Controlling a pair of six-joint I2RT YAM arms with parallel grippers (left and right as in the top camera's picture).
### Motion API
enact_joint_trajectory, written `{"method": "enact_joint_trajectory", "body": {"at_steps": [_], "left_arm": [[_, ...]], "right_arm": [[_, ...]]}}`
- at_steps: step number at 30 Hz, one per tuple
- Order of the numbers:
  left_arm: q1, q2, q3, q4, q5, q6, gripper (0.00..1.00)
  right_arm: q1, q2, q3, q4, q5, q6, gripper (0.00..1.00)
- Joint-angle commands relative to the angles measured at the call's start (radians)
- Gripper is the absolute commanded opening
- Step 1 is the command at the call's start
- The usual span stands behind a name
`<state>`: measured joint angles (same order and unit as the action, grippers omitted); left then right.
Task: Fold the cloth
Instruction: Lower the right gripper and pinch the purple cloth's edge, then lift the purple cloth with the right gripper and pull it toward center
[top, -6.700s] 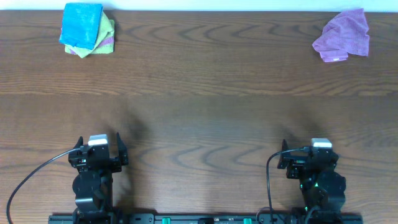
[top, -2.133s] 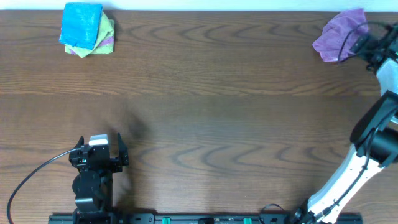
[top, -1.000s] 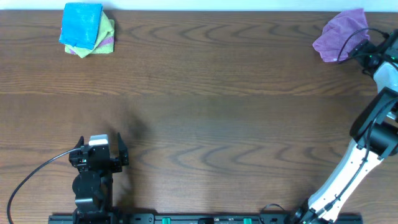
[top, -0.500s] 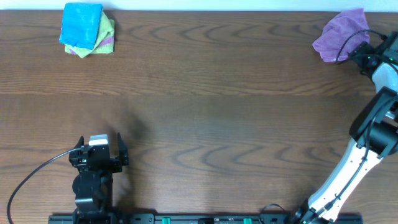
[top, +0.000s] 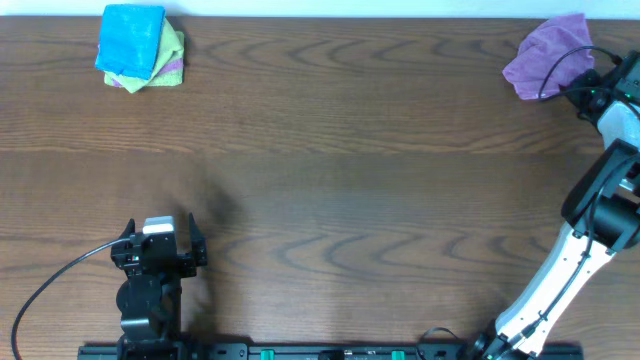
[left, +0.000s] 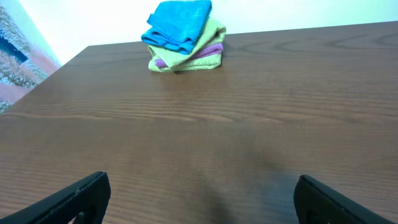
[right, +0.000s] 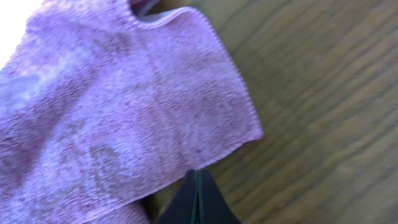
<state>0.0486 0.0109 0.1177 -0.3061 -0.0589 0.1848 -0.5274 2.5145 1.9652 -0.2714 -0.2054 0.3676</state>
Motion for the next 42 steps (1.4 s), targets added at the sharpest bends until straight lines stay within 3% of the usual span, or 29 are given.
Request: {"method": "enact_joint_trajectory", "body": {"at_steps": [1,4,7,10,11,17,18,19,22,33,42], "left_arm": [[-0.003,-0.005,-0.02,-0.018,0.007,0.014,0.95],[-0.003,-0.005,-0.02,-0.018,0.007,0.014,0.95],[-0.003,-0.005,-0.02,-0.018,0.007,0.014,0.95],[-0.003,-0.005,-0.02,-0.018,0.007,0.014,0.95],[-0.003,-0.005,-0.02,-0.018,0.007,0.014,0.96],[-0.003,-0.005,-0.02,-0.018,0.007,0.014,0.95],[-0.003,-0.005,-0.02,-0.018,0.007,0.014,0.96],[-0.003,-0.005,-0.02,-0.018,0.007,0.014,0.95],[-0.003,-0.005,-0.02,-0.018,0.007,0.014,0.95],[-0.003,-0.005,-0.02,-0.018,0.007,0.014,0.95],[-0.003,-0.005,-0.02,-0.018,0.007,0.014,0.95]], "right_arm": [[-0.003,0.023,0.055,-0.045,-0.094,0.021,0.02],[0.014,0.017,0.085,-0.124,-0.103,-0.031,0.01],[0.045,0.016,0.097,-0.165,-0.121,-0.098,0.3],[0.085,0.016,0.097,-0.18,-0.119,-0.15,0.47],[0.105,0.016,0.097,-0.182,-0.108,-0.167,0.47],[0.178,0.016,0.096,-0.182,0.013,-0.194,0.45],[0.186,0.016,0.096,-0.182,0.032,-0.195,0.39],[0.19,0.016,0.097,-0.183,0.049,-0.194,0.25],[0.192,0.016,0.097,-0.186,0.05,-0.193,0.01],[0.2,-0.014,0.166,-0.34,0.045,-0.22,0.01],[0.227,-0.192,0.194,-0.467,0.079,-0.306,0.01]]}}
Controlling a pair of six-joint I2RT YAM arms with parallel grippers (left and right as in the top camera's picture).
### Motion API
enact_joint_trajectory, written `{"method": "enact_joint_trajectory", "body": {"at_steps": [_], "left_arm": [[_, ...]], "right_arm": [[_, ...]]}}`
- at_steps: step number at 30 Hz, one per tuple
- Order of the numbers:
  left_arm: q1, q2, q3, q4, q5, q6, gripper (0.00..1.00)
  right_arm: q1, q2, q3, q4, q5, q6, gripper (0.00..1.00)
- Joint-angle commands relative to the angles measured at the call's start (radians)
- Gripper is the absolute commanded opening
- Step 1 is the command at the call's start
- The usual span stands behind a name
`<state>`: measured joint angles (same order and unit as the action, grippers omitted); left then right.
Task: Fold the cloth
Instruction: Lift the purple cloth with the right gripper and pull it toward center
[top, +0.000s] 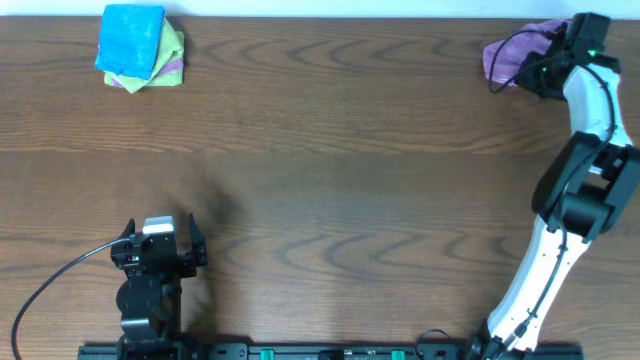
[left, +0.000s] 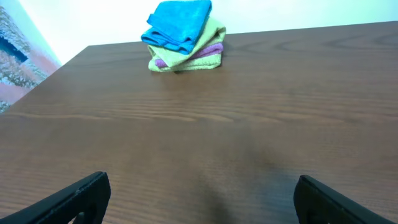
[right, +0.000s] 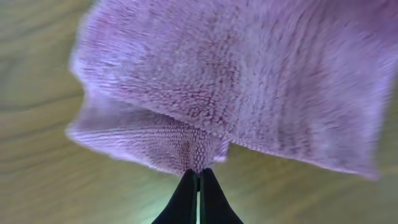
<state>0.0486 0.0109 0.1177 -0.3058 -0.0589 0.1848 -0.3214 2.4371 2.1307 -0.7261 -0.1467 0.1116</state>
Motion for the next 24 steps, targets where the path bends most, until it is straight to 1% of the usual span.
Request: {"method": "enact_joint_trajectory", "body": {"at_steps": [1,7,15,20,24], "left_arm": [[-0.003,-0.005,-0.02,-0.018,0.007,0.014,0.95],[-0.003,-0.005,-0.02,-0.018,0.007,0.014,0.95],[-0.003,-0.005,-0.02,-0.018,0.007,0.014,0.95],[-0.003,-0.005,-0.02,-0.018,0.007,0.014,0.95],[-0.003,-0.005,-0.02,-0.018,0.007,0.014,0.95]], "right_arm": [[0.026,-0.135,0.029,-0.022,0.02,-0.062,0.01],[0.07,-0.26,0.029,-0.095,0.046,-0.121,0.02],[0.148,-0.41,0.029,-0.211,0.047,-0.136,0.01],[0.242,-0.507,0.029,-0.357,0.046,-0.139,0.02],[0.34,-0.552,0.029,-0.433,0.046,-0.143,0.02]]}}
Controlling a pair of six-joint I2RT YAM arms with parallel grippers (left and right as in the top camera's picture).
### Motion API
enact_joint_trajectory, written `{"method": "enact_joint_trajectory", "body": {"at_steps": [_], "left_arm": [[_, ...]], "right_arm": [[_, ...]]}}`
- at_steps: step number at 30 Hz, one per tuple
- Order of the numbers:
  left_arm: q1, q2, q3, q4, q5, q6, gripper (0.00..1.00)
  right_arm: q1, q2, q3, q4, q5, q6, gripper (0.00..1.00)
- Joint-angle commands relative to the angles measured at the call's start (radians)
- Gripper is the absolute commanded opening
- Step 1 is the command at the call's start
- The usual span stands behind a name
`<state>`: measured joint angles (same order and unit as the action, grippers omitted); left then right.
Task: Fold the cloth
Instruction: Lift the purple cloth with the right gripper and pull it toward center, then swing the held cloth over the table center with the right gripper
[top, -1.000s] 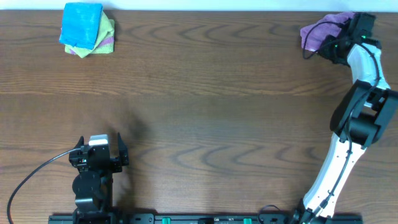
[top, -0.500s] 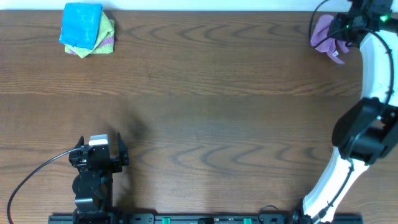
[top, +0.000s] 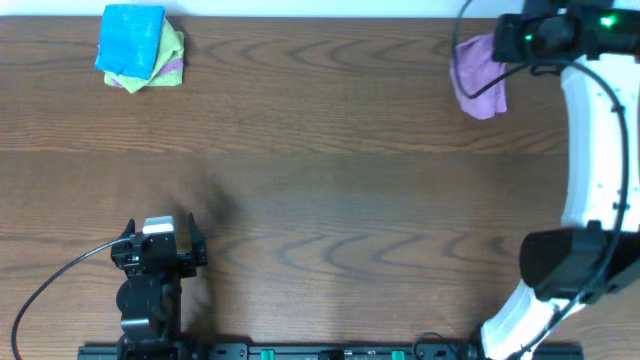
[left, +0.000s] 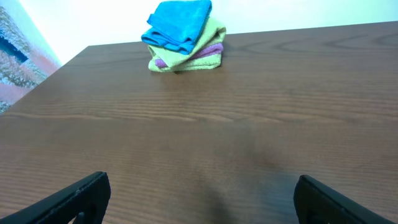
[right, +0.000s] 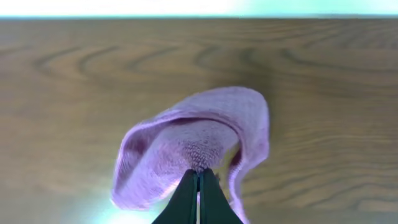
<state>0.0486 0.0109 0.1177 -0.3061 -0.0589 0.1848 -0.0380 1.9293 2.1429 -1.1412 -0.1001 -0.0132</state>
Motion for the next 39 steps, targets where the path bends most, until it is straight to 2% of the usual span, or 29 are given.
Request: {"method": "enact_joint_trajectory", "body": {"at_steps": [1,10,12,15,18,21,23,25,27,29,30,31,36,39], "left_arm": [[-0.003,-0.005,-0.02,-0.018,0.007,0.014,0.95],[-0.003,-0.005,-0.02,-0.018,0.007,0.014,0.95],[-0.003,-0.005,-0.02,-0.018,0.007,0.014,0.95],[-0.003,-0.005,-0.02,-0.018,0.007,0.014,0.95],[-0.003,-0.005,-0.02,-0.018,0.007,0.014,0.96],[-0.003,-0.005,-0.02,-0.018,0.007,0.014,0.95],[-0.003,-0.005,-0.02,-0.018,0.007,0.014,0.95],[-0.003,-0.005,-0.02,-0.018,0.007,0.014,0.96],[-0.003,-0.005,-0.02,-0.018,0.007,0.014,0.95],[-0.003,-0.005,-0.02,-0.018,0.007,0.014,0.95],[-0.003,-0.005,-0.02,-0.018,0.007,0.014,0.95],[-0.003,-0.005,-0.02,-0.018,0.007,0.014,0.96],[-0.003,-0.005,-0.02,-0.018,0.007,0.014,0.95],[-0.003,-0.005,-0.02,-0.018,0.007,0.014,0.96]], "right_arm": [[0.079,-0.051,0.016,-0.03,0.0,-0.019,0.02],[0.337,-0.08,0.016,-0.158,0.002,-0.095,0.02],[0.375,-0.08,0.016,-0.172,0.057,-0.112,0.02],[0.399,-0.08,0.016,-0.179,0.253,-0.067,0.01],[0.392,-0.08,0.016,-0.191,0.533,0.006,0.02],[0.362,-0.08,0.016,-0.203,0.896,0.154,0.01],[0.345,-0.08,0.016,-0.21,1.02,0.242,0.01],[0.34,-0.08,0.016,-0.209,0.928,0.246,0.02],[0.34,-0.079,0.016,-0.209,0.595,0.037,0.02],[0.343,-0.08,0.016,-0.246,0.128,-0.247,0.02],[0.345,-0.08,0.016,-0.261,-0.025,-0.319,0.01],[0.347,-0.08,0.016,-0.266,-0.095,-0.332,0.02],[0.347,-0.079,0.016,-0.266,-0.114,-0.332,0.02],[0.346,-0.079,0.016,-0.266,-0.062,-0.332,0.02]]}}
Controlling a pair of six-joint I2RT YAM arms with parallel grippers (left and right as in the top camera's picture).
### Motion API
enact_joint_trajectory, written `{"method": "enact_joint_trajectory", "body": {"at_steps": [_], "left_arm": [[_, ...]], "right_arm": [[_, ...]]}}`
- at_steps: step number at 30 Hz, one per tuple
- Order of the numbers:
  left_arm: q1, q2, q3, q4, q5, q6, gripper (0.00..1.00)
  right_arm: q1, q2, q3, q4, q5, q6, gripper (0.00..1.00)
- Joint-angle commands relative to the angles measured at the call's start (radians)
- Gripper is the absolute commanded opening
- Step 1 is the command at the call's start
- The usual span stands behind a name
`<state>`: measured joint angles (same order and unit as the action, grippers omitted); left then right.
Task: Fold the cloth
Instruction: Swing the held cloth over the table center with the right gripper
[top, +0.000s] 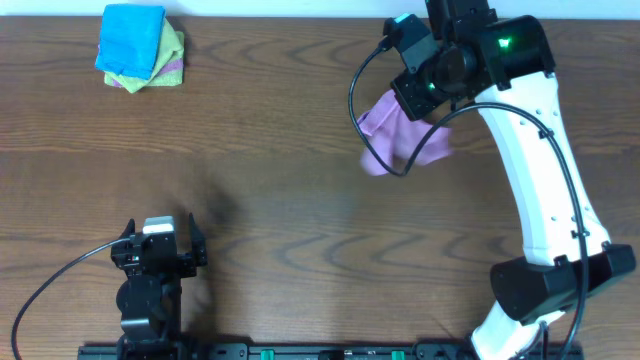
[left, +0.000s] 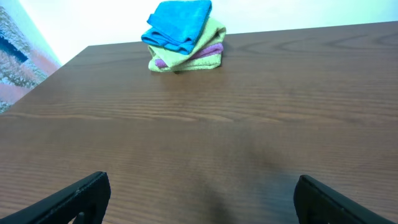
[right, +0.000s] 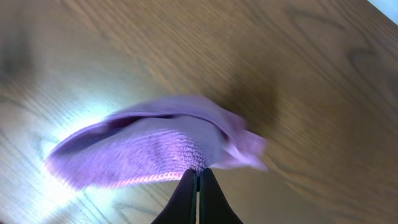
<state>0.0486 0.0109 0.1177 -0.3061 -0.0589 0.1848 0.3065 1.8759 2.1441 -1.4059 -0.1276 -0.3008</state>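
A purple cloth (top: 402, 140) hangs bunched in the air over the middle-right of the table, pinched at its top by my right gripper (right: 198, 172), which is shut on it; the wrist view shows the cloth (right: 155, 146) spreading out from the closed fingertips above the wood. My left gripper (top: 158, 245) rests at the near left of the table, open with nothing between its fingers (left: 81, 196).
A stack of folded cloths (top: 140, 46), blue on top of green and purple, sits at the far left corner, also seen ahead in the left wrist view as the stack (left: 185, 34). The brown wooden table (top: 300, 220) spans the view.
My right gripper has moved with the purple cloth from the far right edge of the table leftward and nearer, to over the middle-right. The left arm has not moved.
The purple cloth lay crumpled at the far right corner with my right gripper at its edge. Then the gripper was shut on it at that corner, then held it lifted further left along the far edge, and now holds it over the middle-right.
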Motion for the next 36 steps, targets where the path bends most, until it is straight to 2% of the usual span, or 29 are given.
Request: {"method": "enact_joint_trajectory", "body": {"at_steps": [1,3,10,13,15,17,20,21,22,23,24,28,30,34,36], "left_arm": [[-0.003,-0.005,-0.02,-0.018,0.007,0.014,0.95],[-0.003,-0.005,-0.02,-0.018,0.007,0.014,0.95],[-0.003,-0.005,-0.02,-0.018,0.007,0.014,0.96],[-0.003,-0.005,-0.02,-0.018,0.007,0.014,0.96],[-0.003,-0.005,-0.02,-0.018,0.007,0.014,0.96],[-0.003,-0.005,-0.02,-0.018,0.007,0.014,0.95],[-0.003,-0.005,-0.02,-0.018,0.007,0.014,0.95],[-0.003,-0.005,-0.02,-0.018,0.007,0.014,0.95],[-0.003,-0.005,-0.02,-0.018,0.007,0.014,0.96],[-0.003,-0.005,-0.02,-0.018,0.007,0.014,0.95],[-0.003,-0.005,-0.02,-0.018,0.007,0.014,0.95],[-0.003,-0.005,-0.02,-0.018,0.007,0.014,0.96],[-0.003,-0.005,-0.02,-0.018,0.007,0.014,0.95],[-0.003,-0.005,-0.02,-0.018,0.007,0.014,0.95],[-0.003,-0.005,-0.02,-0.018,0.007,0.014,0.95]], "right_arm": [[0.003,-0.026,0.014,0.002,0.0,-0.039,0.02],[0.002,-0.025,0.014,0.016,0.136,0.035,0.01],[-0.015,-0.025,0.014,0.041,0.833,0.342,0.02],[-0.035,-0.025,0.014,0.04,0.979,0.498,0.01],[-0.033,-0.025,0.014,0.041,0.905,0.504,0.02],[-0.019,-0.025,0.014,0.037,0.691,0.439,0.02],[0.022,-0.024,-0.019,-0.022,-0.162,0.025,0.04],[0.04,-0.024,-0.04,-0.065,-0.352,-0.107,0.24],[0.06,-0.024,-0.061,-0.097,-0.44,-0.22,0.59],[0.078,-0.024,-0.077,-0.11,-0.455,-0.26,0.94],[0.094,-0.024,-0.09,-0.109,-0.445,-0.258,0.99],[0.121,-0.024,-0.098,-0.083,-0.274,-0.217,0.99],[0.121,-0.024,-0.098,-0.055,-0.112,-0.114,0.99],[0.092,-0.023,-0.14,-0.038,0.335,0.184,0.99],[0.056,-0.023,-0.24,-0.033,0.379,0.216,0.99]]}}
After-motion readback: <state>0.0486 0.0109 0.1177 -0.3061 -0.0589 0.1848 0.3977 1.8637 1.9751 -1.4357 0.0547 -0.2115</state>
